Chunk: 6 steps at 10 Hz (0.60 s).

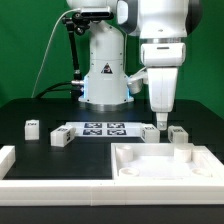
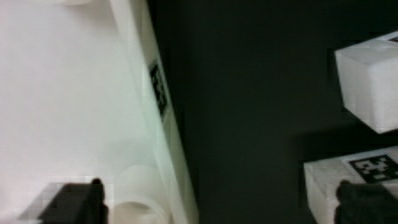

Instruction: Assemble one leg

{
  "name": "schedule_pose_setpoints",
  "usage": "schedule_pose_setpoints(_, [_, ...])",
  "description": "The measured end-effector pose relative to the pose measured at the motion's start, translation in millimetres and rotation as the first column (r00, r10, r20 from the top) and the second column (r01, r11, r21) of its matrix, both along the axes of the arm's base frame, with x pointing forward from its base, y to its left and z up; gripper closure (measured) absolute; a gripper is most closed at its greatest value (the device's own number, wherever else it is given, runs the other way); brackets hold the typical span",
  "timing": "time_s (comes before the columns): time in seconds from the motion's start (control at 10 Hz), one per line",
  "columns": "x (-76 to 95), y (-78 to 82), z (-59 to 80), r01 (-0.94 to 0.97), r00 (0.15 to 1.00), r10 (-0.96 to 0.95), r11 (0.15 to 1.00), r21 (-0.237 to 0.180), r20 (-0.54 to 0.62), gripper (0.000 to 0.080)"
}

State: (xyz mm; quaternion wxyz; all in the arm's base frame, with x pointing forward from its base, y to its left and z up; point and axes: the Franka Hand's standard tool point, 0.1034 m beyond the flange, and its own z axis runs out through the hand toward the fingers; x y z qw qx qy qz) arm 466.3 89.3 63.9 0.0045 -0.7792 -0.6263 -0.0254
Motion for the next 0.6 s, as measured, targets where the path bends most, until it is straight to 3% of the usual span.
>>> schedule_pose_setpoints(0.3, [-0.9,-0.3,-2.1,0.182,0.983,-0.182,0.983,0.007,-0.013,0.0150])
schedule_pose_setpoints(0.5, [-4.5,3.7,-3.7,0.487,0.874,-0.486,0.873,0.029,-0.030,0.0150])
schedule_pose_setpoints(0.6, [-10.6,10.0,-5.3,0.638,0.770,-0.636,0.769,0.041,-0.046,0.0150])
